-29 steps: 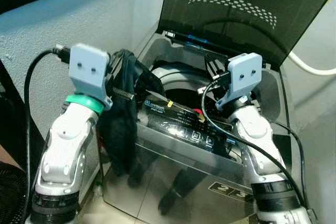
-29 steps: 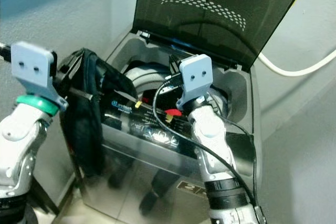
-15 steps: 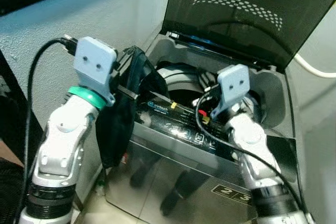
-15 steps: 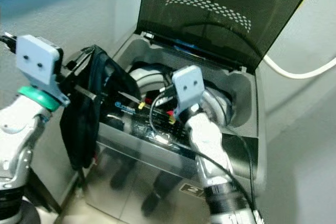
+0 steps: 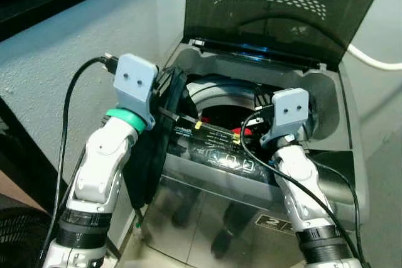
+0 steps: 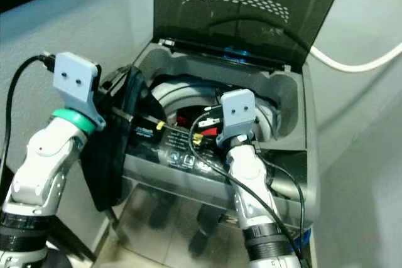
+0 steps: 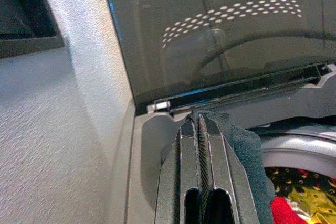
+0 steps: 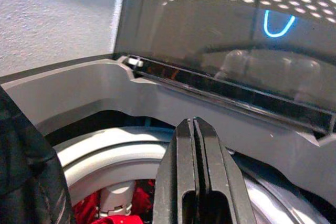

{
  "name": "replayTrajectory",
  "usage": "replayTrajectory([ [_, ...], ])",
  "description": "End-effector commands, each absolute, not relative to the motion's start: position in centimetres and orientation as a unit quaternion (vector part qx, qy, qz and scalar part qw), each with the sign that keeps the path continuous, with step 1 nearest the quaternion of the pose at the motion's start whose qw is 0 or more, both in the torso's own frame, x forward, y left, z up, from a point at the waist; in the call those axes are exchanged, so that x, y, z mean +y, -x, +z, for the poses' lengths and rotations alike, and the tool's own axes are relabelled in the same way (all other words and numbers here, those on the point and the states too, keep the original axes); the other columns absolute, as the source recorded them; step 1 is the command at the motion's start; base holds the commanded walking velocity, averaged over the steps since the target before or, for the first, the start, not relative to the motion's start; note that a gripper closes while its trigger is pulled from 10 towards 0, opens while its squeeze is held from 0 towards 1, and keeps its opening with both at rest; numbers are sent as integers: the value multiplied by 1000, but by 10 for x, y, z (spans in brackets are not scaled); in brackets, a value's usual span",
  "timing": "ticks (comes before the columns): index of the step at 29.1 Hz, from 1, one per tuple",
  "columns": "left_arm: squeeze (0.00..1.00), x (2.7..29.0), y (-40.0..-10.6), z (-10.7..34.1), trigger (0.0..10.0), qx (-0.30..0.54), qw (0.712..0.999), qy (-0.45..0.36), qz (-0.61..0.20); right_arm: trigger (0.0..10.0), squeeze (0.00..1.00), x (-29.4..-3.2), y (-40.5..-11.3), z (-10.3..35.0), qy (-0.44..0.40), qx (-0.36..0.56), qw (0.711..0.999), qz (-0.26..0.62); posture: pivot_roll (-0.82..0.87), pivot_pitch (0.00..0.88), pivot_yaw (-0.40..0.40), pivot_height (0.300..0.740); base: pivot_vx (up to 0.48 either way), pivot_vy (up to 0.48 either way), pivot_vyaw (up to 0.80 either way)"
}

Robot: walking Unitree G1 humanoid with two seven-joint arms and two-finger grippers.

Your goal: Clothes washing

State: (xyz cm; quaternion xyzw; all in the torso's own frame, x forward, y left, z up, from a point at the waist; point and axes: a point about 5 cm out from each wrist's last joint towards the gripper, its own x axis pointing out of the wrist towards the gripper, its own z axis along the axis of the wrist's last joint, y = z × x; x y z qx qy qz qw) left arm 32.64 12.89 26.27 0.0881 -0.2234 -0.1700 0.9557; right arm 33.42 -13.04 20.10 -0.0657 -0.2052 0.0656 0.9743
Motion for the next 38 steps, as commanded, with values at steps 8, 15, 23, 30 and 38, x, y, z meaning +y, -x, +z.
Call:
replayTrajectory([
  [8, 0, 130, -323, 262, 10000, -236, 955, -83, -160, 10000, 0, -118, -332, 214, 67, -236, 966, 78, 130, 0, 24, 740, 0, 0, 0],
  [15, 0, 104, -315, 276, 10000, -257, 933, -77, -239, 10000, 0, -100, -329, 245, 66, -295, 948, 101, 166, 0, 18, 740, 0, 0, 0],
  [23, 0, 52, -298, 304, 10000, -303, 890, -42, -337, 10000, 0, -98, -328, 251, 58, -303, 945, 109, 167, 0, 23, 740, 0, 0, 0],
  [30, 0, 71, -286, 276, 10000, -258, 923, -25, -284, 10000, 0, -105, -321, 245, 60, -294, 949, 97, 141, 0, 28, 740, 0, 0, 0],
  [38, 0, 149, -271, 269, 10000, -227, 938, -146, -218, 10000, 0, -107, -317, 237, 71, -278, 953, 99, 185, 0, -6, 740, 0, 0, 0],
])
